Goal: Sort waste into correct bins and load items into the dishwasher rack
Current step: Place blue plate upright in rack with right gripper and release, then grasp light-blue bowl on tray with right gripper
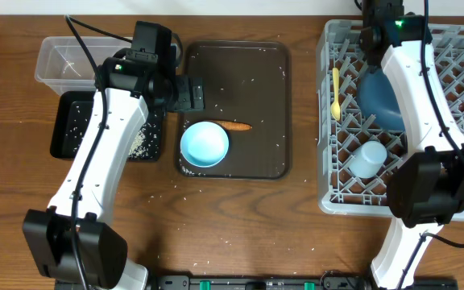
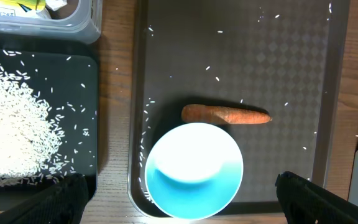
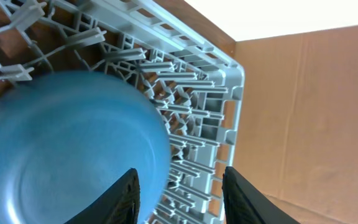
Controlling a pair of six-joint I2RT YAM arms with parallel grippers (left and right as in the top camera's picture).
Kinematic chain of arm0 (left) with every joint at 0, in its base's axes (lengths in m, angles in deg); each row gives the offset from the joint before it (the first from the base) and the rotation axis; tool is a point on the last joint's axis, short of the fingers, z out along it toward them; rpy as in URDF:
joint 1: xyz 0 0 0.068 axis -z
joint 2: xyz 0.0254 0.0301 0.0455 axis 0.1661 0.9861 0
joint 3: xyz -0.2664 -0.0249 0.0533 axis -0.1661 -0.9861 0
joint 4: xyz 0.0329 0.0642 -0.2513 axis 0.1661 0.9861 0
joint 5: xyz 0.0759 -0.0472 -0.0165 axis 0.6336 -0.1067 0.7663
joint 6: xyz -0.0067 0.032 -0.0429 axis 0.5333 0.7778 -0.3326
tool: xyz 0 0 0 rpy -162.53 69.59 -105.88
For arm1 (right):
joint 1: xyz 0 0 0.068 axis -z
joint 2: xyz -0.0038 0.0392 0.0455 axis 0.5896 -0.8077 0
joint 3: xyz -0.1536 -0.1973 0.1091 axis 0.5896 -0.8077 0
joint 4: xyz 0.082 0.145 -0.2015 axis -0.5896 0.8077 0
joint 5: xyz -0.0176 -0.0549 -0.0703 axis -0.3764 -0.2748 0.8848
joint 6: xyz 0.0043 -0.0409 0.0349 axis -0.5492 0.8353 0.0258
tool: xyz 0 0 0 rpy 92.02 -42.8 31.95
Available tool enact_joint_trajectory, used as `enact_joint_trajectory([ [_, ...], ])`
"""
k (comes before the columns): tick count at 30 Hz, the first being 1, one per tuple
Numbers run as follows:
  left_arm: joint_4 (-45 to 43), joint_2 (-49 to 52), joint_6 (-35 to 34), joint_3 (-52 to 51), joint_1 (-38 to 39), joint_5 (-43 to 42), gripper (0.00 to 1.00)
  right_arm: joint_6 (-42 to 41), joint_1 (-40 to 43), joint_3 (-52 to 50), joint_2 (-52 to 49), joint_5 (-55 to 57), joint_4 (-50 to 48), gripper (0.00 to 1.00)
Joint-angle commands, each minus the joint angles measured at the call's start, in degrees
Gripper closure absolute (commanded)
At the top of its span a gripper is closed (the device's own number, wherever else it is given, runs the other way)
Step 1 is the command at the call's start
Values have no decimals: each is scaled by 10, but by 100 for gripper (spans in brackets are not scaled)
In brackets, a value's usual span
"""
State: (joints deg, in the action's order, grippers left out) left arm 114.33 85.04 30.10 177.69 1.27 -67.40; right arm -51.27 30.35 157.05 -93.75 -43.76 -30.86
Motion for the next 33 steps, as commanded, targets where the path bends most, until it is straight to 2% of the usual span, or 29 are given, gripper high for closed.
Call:
enact_joint_trajectory([
  [1, 2, 4, 3, -5, -1, 7, 1, -45, 4, -1, -5, -25, 6, 57],
  [6, 2, 4, 3, -5, -1, 7, 1, -95, -10, -1, -5, -85, 16, 56],
  [11, 2, 4, 3, -5, -1, 7, 1, -137, -38, -1, -5, -163, 23, 49],
  [14, 2, 4, 3, -5, -1, 7, 1, -140, -57, -1, -5, -268, 36, 39],
  [18, 2, 4, 3, -5, -1, 7, 1, -140, -84, -1, -5, -458, 35, 35],
  [21, 2, 4, 3, -5, -1, 7, 1, -167, -106, -1, -8, -605, 12, 41],
  [23, 2, 4, 3, -5, -1, 7, 1, -202, -124, -1, -15, -652, -7, 47],
  [26, 2, 4, 3, -5, -1, 7, 1, -261, -158, -1, -33, -654, -24, 51],
  [29, 2, 4, 3, -5, -1, 7, 1, -280, -195, -1, -57, -654, -21, 54],
  [33, 2, 4, 3, -5, -1, 7, 1, -312, -238, -1, -87, -654, 5, 64],
])
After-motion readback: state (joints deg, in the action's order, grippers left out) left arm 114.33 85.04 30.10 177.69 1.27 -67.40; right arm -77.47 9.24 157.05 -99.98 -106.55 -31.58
